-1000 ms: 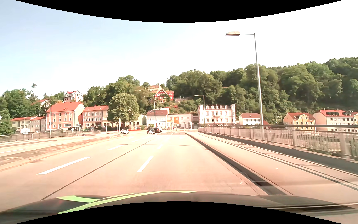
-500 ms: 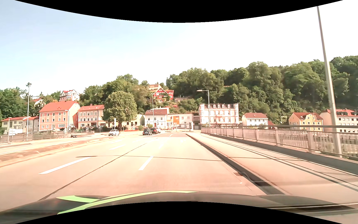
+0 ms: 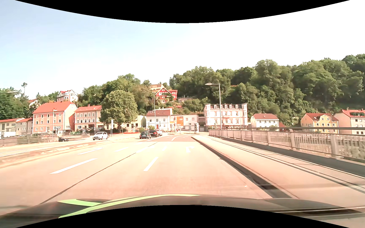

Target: Follow the waypoints while adhering to traffic rules and regulations

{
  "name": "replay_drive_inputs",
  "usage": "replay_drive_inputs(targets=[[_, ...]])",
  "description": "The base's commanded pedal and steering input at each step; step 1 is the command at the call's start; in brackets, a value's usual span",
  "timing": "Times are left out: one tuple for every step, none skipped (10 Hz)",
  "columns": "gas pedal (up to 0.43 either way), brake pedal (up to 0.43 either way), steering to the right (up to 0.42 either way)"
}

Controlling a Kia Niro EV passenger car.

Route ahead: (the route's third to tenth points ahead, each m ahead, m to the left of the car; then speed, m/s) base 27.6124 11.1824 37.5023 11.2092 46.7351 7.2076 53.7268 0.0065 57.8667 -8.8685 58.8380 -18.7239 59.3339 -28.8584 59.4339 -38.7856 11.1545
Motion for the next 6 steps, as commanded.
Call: replay_drive_inputs(targets=[[0.0,0.0,-0.006],[0.0,0.0,-0.005],[0.0,0.0,-0.006],[0.0,0.0,-0.006],[0.0,0.012,-0.006],[0.0,0.018,-0.006]])
